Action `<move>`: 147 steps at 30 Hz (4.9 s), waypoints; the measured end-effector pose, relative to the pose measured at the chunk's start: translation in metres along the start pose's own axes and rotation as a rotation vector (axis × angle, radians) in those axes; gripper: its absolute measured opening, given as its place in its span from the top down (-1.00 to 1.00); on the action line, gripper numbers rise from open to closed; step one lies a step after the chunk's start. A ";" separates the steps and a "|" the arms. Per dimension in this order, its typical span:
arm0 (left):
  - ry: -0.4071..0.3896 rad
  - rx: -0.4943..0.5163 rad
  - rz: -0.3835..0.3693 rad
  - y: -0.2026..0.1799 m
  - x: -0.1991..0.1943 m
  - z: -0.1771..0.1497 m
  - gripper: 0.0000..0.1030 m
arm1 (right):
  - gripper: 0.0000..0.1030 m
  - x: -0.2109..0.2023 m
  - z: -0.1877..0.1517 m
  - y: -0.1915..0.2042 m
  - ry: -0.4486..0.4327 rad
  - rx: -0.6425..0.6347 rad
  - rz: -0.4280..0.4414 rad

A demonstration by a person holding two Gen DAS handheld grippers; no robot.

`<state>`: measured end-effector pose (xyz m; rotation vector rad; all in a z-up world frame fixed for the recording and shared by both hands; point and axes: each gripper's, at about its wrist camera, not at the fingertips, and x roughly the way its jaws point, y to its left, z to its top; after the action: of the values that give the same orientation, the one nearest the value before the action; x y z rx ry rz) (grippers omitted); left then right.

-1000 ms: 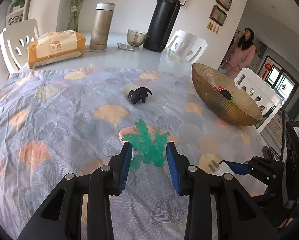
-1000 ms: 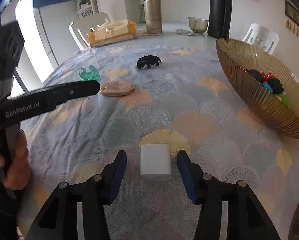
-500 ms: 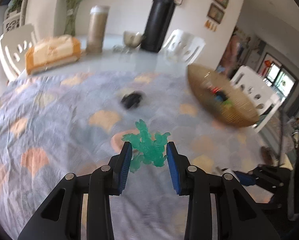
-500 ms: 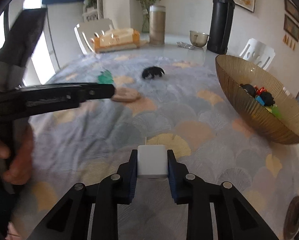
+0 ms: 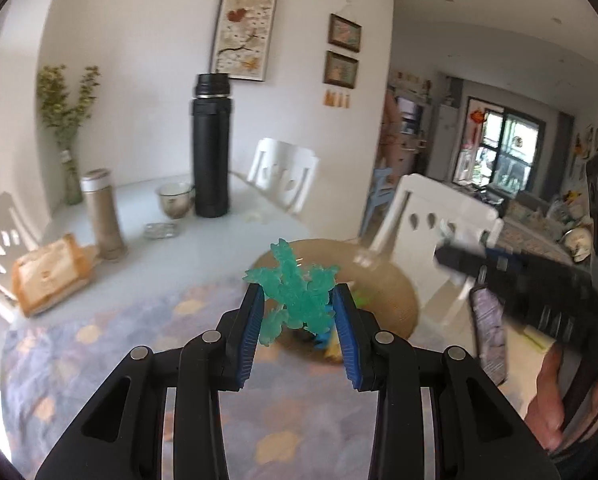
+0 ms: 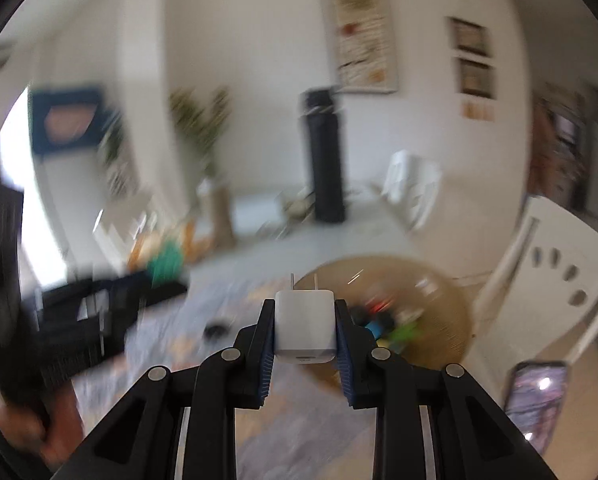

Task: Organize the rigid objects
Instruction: 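Carry the leaf toy and charger over the amber bowl, then open both grippers to drop the leaf toy and charger into the bowl, then move both tools back toward the pink soap and black animal toy, then grasp the pink soap with the left gripper while the right grasps the black animal toy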

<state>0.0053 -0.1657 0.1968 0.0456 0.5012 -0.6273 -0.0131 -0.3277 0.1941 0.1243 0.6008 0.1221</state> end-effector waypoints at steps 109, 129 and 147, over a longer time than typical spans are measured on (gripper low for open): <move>0.447 -0.026 0.115 0.143 0.059 -0.144 -0.66 | -0.17 0.234 -0.074 0.125 0.657 0.045 0.288; 0.431 0.072 0.143 0.124 0.080 -0.152 0.06 | 0.12 0.303 -0.089 0.161 0.579 -0.074 0.201; 0.329 -0.191 0.241 0.096 -0.043 -0.191 0.05 | 0.12 0.122 -0.126 0.086 0.553 0.086 0.357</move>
<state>-0.0533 -0.0277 0.0382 0.0277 0.8586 -0.3333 0.0081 -0.2150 0.0368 0.2857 1.1337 0.4869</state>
